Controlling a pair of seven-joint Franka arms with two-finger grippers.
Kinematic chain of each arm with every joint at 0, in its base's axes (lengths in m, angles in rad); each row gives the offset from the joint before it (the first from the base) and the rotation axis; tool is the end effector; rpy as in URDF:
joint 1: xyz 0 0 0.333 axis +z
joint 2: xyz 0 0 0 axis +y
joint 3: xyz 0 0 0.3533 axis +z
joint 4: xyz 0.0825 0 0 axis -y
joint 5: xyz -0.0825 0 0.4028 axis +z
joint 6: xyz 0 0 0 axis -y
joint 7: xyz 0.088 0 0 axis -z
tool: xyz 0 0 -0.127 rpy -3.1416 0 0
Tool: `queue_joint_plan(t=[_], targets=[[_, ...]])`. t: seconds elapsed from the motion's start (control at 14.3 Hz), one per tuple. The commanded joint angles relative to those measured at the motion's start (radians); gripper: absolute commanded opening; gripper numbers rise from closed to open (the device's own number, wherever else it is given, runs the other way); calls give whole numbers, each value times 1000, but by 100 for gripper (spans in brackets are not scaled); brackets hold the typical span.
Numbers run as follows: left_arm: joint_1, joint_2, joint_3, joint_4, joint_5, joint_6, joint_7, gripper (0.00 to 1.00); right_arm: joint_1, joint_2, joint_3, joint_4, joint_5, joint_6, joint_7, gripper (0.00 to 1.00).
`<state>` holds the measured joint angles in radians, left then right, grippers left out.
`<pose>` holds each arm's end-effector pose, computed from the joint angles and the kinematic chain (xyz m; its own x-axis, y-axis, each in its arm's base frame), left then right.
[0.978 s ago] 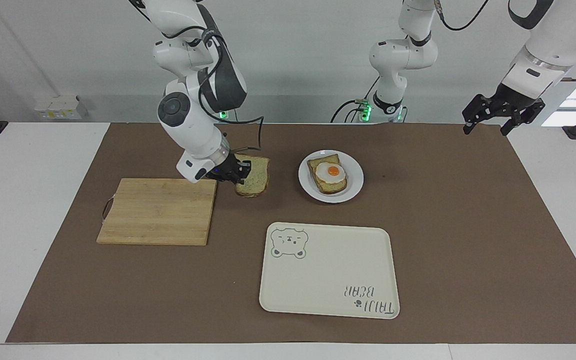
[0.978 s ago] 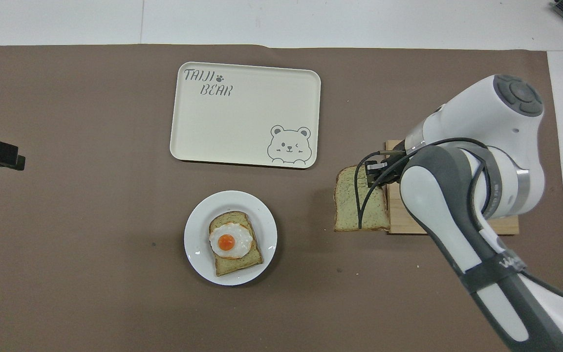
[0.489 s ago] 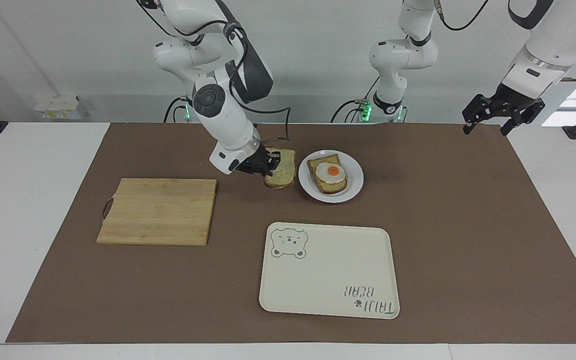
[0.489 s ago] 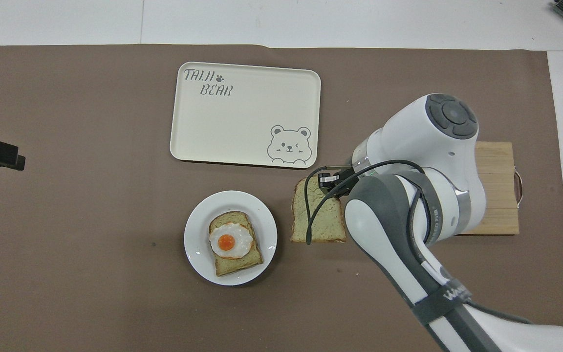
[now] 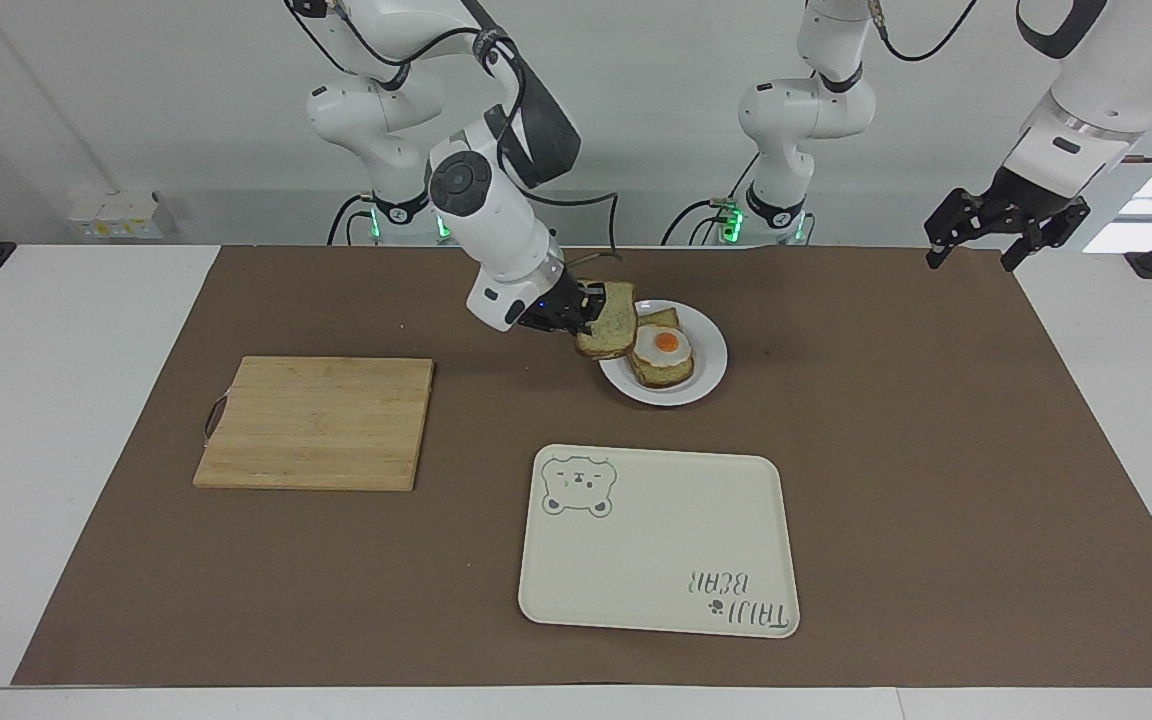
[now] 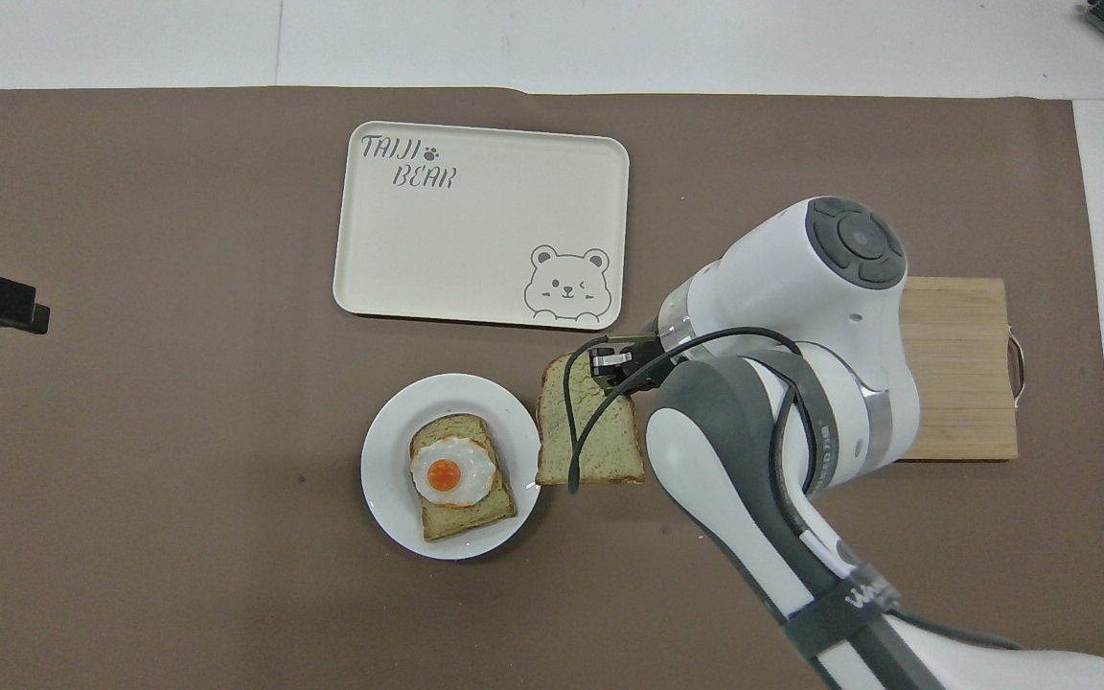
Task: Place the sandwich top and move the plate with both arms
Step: 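Carry the bread slice with the right gripper toward the egg toast plate, then lower the bread onto the egg toast and open the right gripper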
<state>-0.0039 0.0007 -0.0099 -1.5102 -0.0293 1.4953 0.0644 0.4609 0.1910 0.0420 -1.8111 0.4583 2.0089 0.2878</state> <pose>0.5658 -0.0117 0.6644 0.9967 -0.0803 -0.0137 -0.0799 -0.9963 0.0302 0.5455 0.3376 0.4520 0.9877 0.0479 -0.1490 -0.0129 -0.9239 -0.3825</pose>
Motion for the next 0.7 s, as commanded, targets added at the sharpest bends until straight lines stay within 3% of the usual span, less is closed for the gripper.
queue_joint_plan(t=[0.0, 0.42, 0.63], targets=[[19, -22, -15, -19, 14, -10, -6, 100, 33, 5, 9, -17, 31, 48, 25, 0], [19, -22, -15, -19, 14, -10, -6, 100, 166, 120, 9, -21, 37, 247, 103, 0], [19, -22, -15, -19, 14, -10, -6, 100, 188, 145, 9, -22, 37, 278, 103, 0]])
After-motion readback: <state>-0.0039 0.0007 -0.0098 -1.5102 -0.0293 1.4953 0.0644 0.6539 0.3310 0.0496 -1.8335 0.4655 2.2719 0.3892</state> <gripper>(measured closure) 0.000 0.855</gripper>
